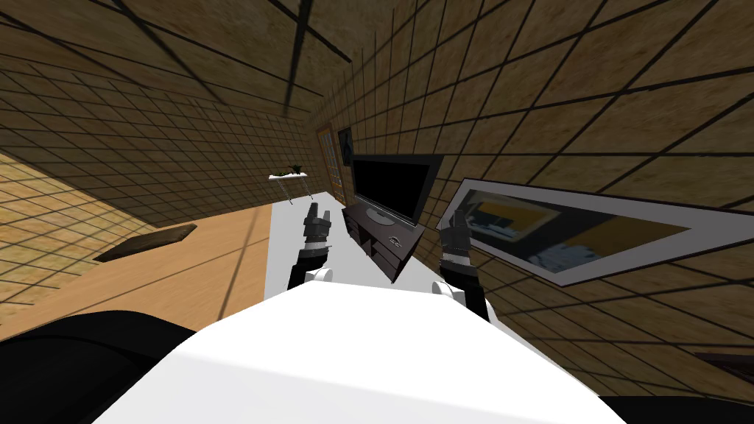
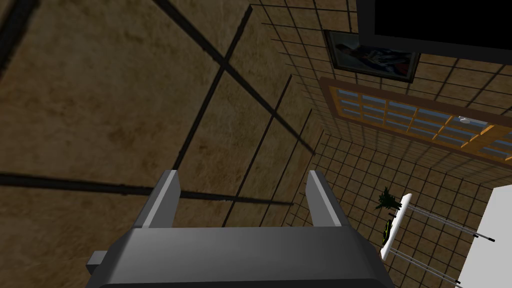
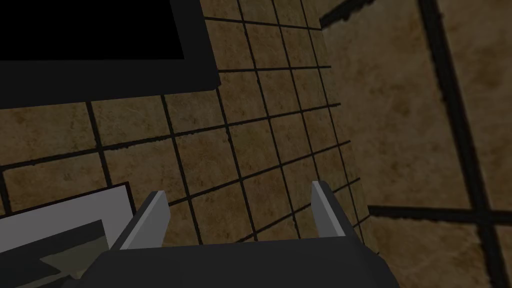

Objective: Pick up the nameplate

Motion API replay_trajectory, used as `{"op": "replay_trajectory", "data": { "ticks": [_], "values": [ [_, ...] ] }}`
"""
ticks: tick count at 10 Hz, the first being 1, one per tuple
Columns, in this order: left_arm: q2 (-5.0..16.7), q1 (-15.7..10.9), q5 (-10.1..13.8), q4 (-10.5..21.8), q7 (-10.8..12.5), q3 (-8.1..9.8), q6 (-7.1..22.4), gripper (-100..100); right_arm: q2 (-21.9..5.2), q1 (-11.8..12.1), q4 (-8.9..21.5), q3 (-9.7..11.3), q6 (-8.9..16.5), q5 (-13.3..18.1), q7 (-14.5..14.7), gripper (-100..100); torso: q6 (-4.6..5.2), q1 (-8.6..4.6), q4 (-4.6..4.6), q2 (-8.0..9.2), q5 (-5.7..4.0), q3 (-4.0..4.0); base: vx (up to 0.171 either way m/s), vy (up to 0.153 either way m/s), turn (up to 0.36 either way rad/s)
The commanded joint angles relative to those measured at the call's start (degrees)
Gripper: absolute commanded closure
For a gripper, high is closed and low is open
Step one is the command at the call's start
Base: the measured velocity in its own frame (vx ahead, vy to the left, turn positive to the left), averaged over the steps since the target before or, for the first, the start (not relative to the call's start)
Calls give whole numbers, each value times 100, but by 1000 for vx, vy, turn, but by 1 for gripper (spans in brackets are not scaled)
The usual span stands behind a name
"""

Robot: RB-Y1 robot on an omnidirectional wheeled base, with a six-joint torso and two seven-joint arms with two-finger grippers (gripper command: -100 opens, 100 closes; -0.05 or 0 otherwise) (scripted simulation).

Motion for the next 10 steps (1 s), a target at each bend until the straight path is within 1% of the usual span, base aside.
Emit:
{"op": "replay_trajectory", "data": {
  "ticks": [1, 3, 5, 7, 10],
  "values": [
    [0, 0, 0, 0, 0, 0, 0, 0, -174, 34, 46, 2, 20, 26, -3, -100, 0, 0, 0, 0, 0, 0, -2, -5, -13],
    [0, 0, 0, 0, 0, 0, 0, 0, -421, 108, 160, 9, 62, 88, -9, -100, 0, -6, 0, 2, -1, 1, -5, -15, -11],
    [0, 0, 0, 0, 0, 0, 0, 0, -648, 210, 339, 26, 122, 181, -16, -100, 0, -12, 1, 3, -3, 2, -7, -29, -10],
    [0, 0, 0, 0, 0, 0, 0, 0, -853, 326, 578, 58, 189, 301, -22, -100, 0, -15, 0, 3, -4, 1, -6, -31, 4],
    [0, 0, 0, 0, 0, 0, 0, 0, -1158, 496, 1040, 141, 289, 522, -25, -100, 0, -14, 0, 1, -3, 1, 0, -31, 33]
  ]
}}
